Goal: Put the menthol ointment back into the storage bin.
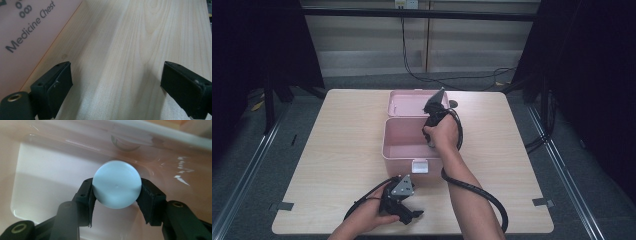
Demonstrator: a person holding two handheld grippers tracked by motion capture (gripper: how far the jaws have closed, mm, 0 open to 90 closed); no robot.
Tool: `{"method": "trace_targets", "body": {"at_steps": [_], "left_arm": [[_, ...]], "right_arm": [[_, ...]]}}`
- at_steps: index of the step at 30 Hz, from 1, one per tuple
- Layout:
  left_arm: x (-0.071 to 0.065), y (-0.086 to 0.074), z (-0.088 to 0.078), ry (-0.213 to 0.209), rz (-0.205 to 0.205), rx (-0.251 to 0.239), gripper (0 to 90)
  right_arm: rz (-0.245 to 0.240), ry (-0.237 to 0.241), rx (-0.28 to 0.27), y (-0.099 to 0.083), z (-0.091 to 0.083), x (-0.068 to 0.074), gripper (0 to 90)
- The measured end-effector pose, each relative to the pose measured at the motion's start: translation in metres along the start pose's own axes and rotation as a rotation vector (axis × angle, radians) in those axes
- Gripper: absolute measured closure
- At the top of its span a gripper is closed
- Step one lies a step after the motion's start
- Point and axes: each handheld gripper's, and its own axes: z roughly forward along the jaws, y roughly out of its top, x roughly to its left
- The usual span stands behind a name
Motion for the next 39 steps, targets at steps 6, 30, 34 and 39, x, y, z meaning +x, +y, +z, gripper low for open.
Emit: {"method": "trace_targets", "body": {"at_steps": [6,30,34,39], "left_arm": [[0.0,0.0,0.0001,0.001,-0.002,-0.002,9.6],[0.0,-0.0001,0.0003,-0.001,0.002,-0.005,9.0],[0.0,-0.0001,0.0003,-0.001,0.001,-0.005,9.0],[0.0,0.0,0.0003,-0.001,0.001,-0.005,9.0]], "right_arm": [[-0.006,-0.005,-0.002,-0.0001,0.0017,0.0002,50.0],[-0.02,-0.002,-0.005,-0.0003,0.006,0.001,48.4],[-0.022,-0.001,-0.003,-0.0005,0.0061,0.001,48.4],[-0.022,-0.001,0.0,-0.0008,0.0048,0.001,48.4]]}}
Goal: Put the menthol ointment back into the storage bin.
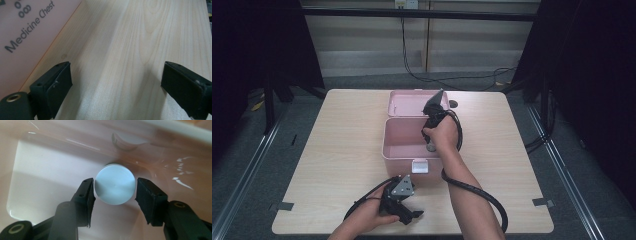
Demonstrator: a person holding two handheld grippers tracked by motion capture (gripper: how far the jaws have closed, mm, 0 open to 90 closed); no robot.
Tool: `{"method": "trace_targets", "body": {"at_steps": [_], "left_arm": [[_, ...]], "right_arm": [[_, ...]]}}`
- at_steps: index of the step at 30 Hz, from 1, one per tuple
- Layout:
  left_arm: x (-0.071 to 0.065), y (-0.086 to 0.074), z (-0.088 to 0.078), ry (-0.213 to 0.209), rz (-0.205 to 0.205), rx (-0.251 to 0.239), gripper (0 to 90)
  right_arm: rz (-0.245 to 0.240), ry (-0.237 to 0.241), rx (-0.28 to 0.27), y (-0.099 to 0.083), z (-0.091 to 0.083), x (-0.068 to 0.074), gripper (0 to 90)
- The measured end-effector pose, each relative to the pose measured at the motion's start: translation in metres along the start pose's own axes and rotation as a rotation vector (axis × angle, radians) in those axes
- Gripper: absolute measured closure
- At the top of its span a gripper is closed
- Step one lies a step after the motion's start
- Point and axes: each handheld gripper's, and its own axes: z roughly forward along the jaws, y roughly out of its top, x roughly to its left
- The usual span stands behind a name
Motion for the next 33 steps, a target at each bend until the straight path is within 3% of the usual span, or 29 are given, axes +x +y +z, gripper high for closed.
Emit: {"method": "trace_targets", "body": {"at_steps": [18,33], "left_arm": [[0.0,0.0,0.0,-0.001,-0.002,0.0,8.9],[0.0,0.0,0.0,-0.002,0.001,0.001,8.8]], "right_arm": [[-0.037,0.029,-0.008,-0.006,-0.024,0.002,40.4],[-0.214,0.062,-0.039,-0.014,-0.044,0.005,31.8]]}}
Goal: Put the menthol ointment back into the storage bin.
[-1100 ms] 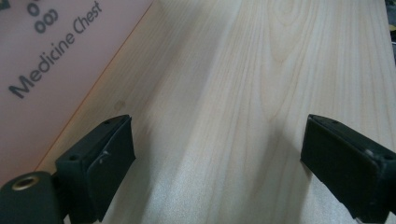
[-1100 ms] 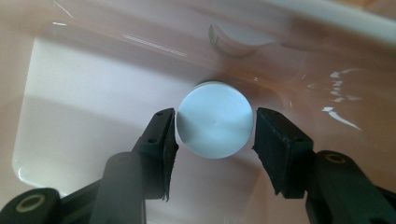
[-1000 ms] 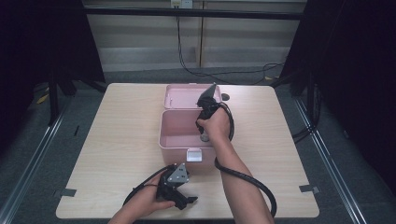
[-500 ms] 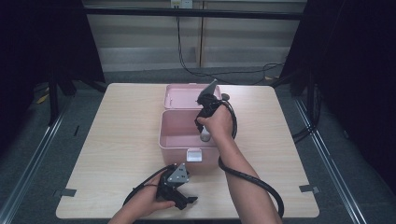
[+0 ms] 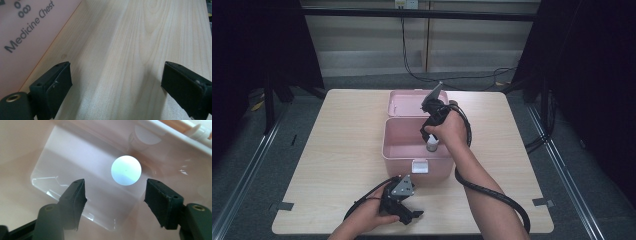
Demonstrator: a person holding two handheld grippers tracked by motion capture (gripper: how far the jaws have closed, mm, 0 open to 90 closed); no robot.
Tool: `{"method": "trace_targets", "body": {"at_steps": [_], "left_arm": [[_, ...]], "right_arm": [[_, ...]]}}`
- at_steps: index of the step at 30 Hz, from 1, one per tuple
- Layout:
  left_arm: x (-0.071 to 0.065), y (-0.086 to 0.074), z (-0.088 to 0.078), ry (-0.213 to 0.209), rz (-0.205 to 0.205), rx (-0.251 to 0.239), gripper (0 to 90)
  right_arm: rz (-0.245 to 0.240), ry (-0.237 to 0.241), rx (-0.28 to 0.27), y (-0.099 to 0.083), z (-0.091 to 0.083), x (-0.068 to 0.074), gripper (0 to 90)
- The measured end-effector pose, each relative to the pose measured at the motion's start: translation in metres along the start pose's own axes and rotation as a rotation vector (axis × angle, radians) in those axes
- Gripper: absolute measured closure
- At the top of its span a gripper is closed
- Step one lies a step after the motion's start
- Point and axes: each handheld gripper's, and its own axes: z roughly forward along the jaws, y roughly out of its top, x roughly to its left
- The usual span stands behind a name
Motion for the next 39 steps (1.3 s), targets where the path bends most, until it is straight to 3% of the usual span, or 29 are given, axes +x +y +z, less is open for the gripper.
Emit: {"method": "trace_targets", "body": {"at_steps": [10,17,22,39], "left_arm": [[0.0,0.0,0.0,0.001,-0.001,0.002,8.8],[0.0,0.0,0.0,-0.002,0.001,0.005,8.8],[0.0,0.0,0.0,-0.001,0.003,0.004,8.8],[0.0,0.0,0.0,0.001,-0.002,0.004,8.8]], "right_arm": [[-0.119,0.015,0.009,-0.007,-0.008,0.004,24.4],[-0.169,0.009,0.01,-0.014,-0.016,0.0,23.9],[-0.199,0.034,-0.001,-0.021,-0.02,-0.006,22.8],[-0.329,0.038,-0.014,-0.038,-0.063,-0.015,22.1]]}}
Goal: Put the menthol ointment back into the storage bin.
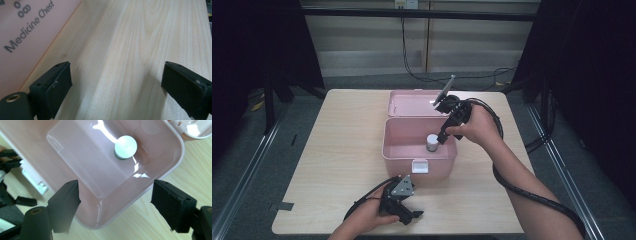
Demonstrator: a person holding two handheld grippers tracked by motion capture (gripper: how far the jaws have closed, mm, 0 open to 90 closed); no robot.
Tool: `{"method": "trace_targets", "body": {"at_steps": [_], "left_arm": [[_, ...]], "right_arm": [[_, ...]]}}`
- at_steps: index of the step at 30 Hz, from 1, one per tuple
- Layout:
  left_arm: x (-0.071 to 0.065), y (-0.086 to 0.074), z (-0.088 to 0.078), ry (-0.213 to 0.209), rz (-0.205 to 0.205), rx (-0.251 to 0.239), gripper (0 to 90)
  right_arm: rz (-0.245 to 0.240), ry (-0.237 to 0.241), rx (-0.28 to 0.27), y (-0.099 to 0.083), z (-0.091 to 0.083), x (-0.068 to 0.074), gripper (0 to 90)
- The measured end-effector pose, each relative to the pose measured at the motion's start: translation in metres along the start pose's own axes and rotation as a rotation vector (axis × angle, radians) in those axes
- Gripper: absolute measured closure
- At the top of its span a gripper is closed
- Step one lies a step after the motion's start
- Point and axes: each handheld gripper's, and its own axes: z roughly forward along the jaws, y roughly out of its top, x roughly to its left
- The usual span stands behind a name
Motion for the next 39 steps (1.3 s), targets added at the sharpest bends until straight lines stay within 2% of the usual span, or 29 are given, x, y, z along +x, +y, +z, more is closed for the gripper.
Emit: {"method": "trace_targets", "body": {"at_steps": [6,7,9,20,23,27,32,39], "left_arm": [[0.0,0.0,0.0,0.0,-0.001,0.0,8.8],[0.0,0.0,0.0,-0.001,-0.002,-0.001,8.8],[0.0,0.0,0.0,0.0,0.0,0.0,8.8],[0.0,0.0,0.0,0.002,-0.001,0.001,8.8],[0.0,0.0,0.0,0.0,-0.002,0.001,8.8],[0.0,0.0,0.0,0.001,-0.002,0.0,8.8],[0.0,0.0,0.0,0.001,0.005,0.003,8.8],[0.0,0.0,0.0,0.001,0.002,0.001,8.8]], "right_arm": [[-0.023,-0.008,0.015,-0.008,-0.01,0.001,21.8],[-0.015,-0.005,0.024,-0.009,-0.012,0.001,21.7],[-0.032,-0.008,0.025,-0.012,-0.014,-0.001,21.8],[-0.039,-0.011,0.038,-0.031,-0.034,-0.006,21.4],[-0.035,-0.019,0.056,-0.038,-0.038,-0.009,20.6],[-0.024,-0.021,0.053,-0.049,-0.042,-0.012,20.4],[-0.031,-0.021,0.059,-0.065,-0.038,-0.02,19.7],[0.006,0.017,0.038,-0.084,-0.025,-0.029,19.5]]}}
